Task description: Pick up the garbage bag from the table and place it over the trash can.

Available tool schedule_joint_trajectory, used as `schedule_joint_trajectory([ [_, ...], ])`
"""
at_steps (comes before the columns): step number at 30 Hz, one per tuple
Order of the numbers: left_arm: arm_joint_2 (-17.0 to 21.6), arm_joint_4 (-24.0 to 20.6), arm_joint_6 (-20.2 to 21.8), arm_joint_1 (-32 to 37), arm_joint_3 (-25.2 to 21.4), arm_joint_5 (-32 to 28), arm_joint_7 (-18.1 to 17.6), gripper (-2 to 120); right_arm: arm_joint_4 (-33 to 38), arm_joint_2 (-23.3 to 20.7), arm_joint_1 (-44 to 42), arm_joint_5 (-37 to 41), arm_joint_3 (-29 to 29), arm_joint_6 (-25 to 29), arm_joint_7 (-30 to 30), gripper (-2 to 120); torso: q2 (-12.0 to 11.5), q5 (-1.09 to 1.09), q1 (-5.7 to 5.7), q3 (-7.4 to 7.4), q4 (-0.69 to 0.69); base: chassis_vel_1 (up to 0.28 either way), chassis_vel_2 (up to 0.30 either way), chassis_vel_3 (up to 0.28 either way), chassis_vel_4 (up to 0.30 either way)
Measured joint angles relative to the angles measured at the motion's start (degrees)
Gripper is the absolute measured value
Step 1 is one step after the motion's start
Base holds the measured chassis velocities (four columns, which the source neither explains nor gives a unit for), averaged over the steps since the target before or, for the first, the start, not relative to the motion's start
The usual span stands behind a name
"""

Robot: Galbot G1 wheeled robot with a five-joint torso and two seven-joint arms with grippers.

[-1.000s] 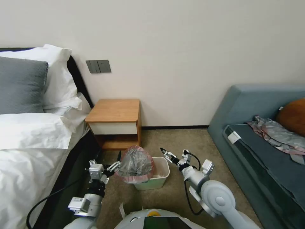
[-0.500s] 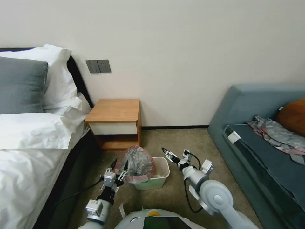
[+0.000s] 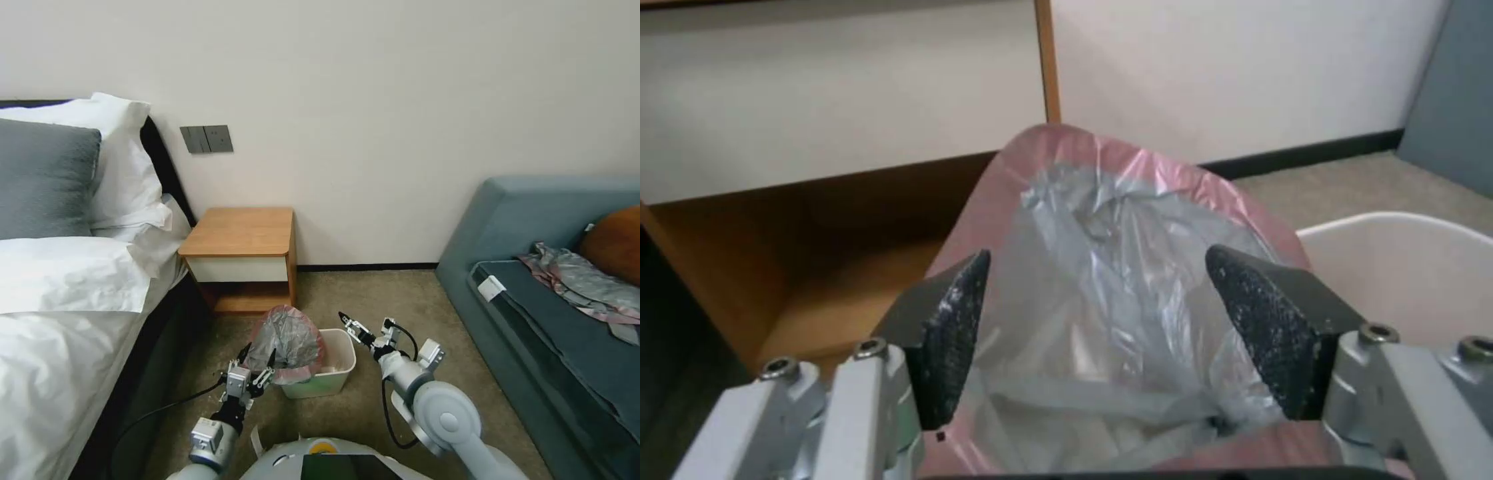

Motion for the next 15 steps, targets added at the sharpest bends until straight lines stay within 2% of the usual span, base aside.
schedule_joint_trajectory([
  [15, 0.2, 3.3, 2.5, -3.6, 1.3, -3.0, -1.9, 63, -0.8, 0.6, -0.8, -4.1, -1.5, 0.9, -0.2, 100, 0.0, 0.00, 0.00, 0.00, 0.00, 0.000, 0.000, 0.000, 0.000],
])
